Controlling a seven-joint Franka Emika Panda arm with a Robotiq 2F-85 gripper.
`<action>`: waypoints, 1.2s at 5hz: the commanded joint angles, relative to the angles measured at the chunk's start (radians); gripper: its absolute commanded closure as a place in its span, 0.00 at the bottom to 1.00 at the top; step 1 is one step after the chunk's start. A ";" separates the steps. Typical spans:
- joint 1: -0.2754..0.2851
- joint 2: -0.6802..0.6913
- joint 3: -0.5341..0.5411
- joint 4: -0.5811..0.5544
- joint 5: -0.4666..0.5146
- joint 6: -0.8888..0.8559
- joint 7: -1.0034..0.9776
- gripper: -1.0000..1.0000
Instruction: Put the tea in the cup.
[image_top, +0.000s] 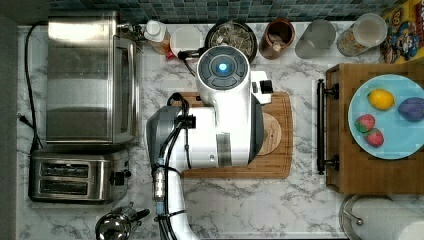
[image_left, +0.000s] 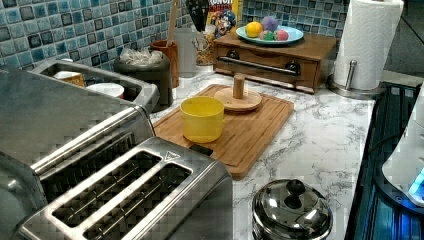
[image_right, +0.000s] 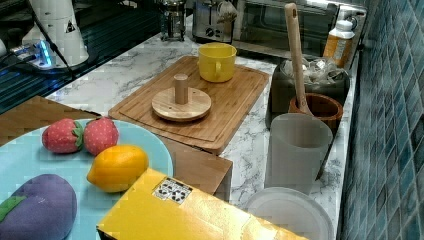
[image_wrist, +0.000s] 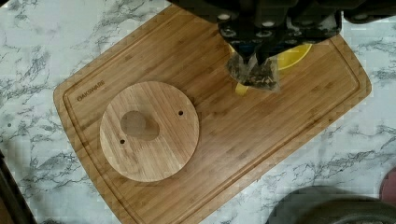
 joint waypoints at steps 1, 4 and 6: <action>0.001 0.009 0.015 -0.006 0.002 -0.007 -0.025 1.00; 0.057 -0.070 0.077 -0.144 0.044 0.039 -0.163 1.00; 0.058 -0.059 0.128 -0.182 0.027 0.022 -0.184 1.00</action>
